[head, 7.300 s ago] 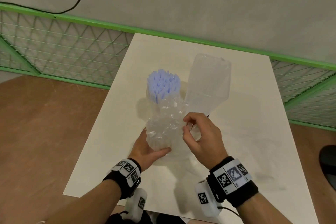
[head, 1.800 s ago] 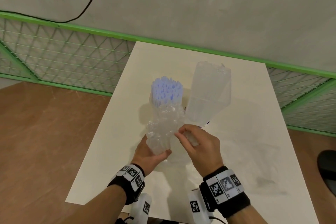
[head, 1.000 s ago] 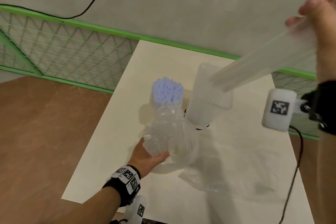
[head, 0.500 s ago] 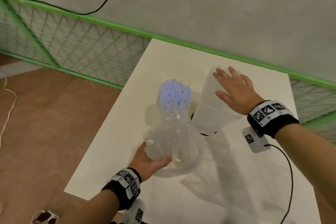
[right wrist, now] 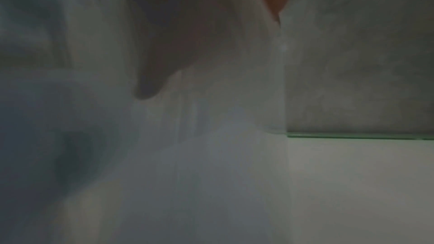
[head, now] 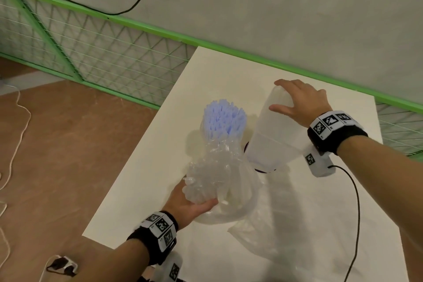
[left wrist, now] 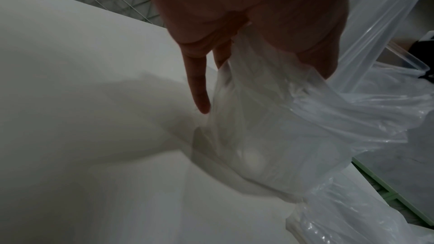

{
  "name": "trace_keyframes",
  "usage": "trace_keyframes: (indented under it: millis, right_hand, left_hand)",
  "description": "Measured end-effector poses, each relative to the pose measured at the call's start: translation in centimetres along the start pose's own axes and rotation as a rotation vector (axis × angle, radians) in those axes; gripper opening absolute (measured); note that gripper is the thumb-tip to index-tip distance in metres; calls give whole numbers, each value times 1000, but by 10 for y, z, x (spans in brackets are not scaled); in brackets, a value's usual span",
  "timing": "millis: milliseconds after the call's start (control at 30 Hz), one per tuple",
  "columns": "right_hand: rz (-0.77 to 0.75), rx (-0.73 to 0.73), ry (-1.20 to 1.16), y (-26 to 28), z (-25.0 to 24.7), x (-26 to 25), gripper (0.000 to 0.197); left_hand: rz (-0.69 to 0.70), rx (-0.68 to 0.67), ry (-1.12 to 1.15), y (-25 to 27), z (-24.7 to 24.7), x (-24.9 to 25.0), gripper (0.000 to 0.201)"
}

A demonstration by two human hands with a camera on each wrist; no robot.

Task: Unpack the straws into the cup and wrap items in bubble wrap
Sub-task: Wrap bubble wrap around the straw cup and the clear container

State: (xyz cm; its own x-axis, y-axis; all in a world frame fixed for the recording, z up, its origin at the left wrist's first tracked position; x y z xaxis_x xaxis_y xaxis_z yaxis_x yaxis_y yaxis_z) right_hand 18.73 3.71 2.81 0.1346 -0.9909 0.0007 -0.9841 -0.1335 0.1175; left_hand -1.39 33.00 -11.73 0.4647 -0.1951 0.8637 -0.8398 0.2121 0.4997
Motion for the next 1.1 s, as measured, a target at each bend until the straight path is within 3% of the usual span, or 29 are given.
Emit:
trace_keyframes:
  millis: [67,200,300,400,433,500,567,633,700,867,1100]
  right_hand:
    - [16,-16,-12,-1,0,3,64]
    - [-41,-77,187,4,3,-7,67]
    - [-72,150,69,25,-33,-25,56]
    - [-276,413,-311,71,-66,-63,39]
    - [-348,393,-429,88,-67,-79,40]
    - [-414,218,-571,119,-57,-109,46]
    - [-414,-26,-597,140,-33,-130,61]
    - [-408,-166,-590,149,-11,-139,75]
    - [-376,-170,-604,150,0,-140,75]
    - [-285,-19,-727,147,10,-137,58]
    - [-244,48,-813,147,14,-141,61]
  left_hand:
    - [7,2,1,1,0,3,52]
    - [24,-8,-7,2,0,5,53]
    - [26,-6,-6,1,-2,2,55]
    - [46,-17,3,0,-1,2,55]
    - [52,-22,4,0,-1,3,55]
    - [59,-30,12,-2,1,3,52]
    - [68,-35,29,-2,2,3,50]
    - [85,-42,17,-3,2,2,52]
    - [100,-53,13,-3,3,3,53]
    - [126,-77,-30,-5,1,2,58]
    - [184,-87,-77,-6,1,5,55]
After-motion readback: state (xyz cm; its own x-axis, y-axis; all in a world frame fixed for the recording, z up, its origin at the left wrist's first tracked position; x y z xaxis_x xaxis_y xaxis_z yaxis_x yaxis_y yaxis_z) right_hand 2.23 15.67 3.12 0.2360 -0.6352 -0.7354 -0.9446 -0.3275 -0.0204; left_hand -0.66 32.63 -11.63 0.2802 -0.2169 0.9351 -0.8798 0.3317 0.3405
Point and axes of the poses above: each hand's wrist, its own y-axis away from the middle knuckle, its own z-axis out of the palm, x = y × z, the point moved 7 cm from there along -y, towards the middle knuckle, and after that the axes turned 6 degrees about -x, right-handed, at the moved point
